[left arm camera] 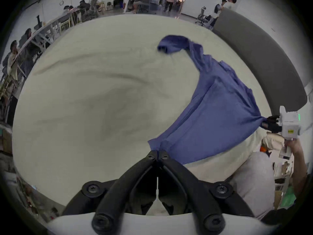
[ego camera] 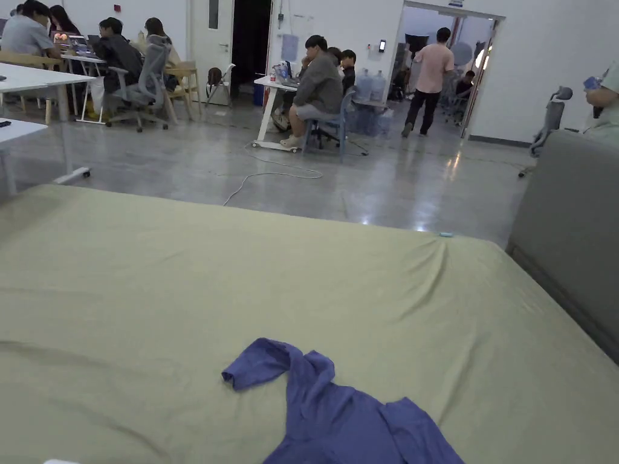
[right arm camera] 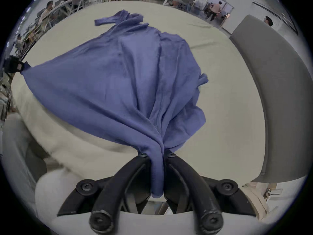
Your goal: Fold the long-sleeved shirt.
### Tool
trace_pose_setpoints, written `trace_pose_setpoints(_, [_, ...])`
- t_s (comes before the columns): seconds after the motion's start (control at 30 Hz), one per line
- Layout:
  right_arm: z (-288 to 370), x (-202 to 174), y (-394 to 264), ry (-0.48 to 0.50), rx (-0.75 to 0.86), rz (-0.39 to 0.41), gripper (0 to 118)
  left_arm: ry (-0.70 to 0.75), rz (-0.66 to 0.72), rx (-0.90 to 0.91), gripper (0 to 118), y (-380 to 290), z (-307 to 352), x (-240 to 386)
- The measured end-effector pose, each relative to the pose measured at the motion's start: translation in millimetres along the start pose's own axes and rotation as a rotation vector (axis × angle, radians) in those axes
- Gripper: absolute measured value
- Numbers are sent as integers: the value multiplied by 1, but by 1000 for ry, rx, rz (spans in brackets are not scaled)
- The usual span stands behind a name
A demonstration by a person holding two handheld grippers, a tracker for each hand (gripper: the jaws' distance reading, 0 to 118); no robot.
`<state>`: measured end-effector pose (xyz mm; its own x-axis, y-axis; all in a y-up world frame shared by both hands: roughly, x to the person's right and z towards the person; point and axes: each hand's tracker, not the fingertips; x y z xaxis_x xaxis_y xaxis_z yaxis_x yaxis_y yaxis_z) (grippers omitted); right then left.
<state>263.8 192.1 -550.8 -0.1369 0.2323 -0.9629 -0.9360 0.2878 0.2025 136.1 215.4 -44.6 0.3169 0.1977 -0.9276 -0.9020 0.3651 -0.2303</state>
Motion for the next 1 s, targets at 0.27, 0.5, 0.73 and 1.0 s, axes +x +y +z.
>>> trace_pose_setpoints(0.27, [-36, -6, -21, 36, -37, -48, 11, -8, 141, -43, 0, -50, -47, -21])
trace_pose_setpoints(0.5, [-2, 37, -20, 156, -12, -298, 80, 63, 182, 23, 69, -48, -22, -13])
trace_pose_setpoints(0.73, [89, 59, -31, 229, 266, -466, 97, 11, 300, 306, 118, -87, 74, 5])
trace_pose_setpoints(1.0, [80, 6, -17, 228, 153, -286, 0, 49, 345, 90, 0, -113, 31, 8])
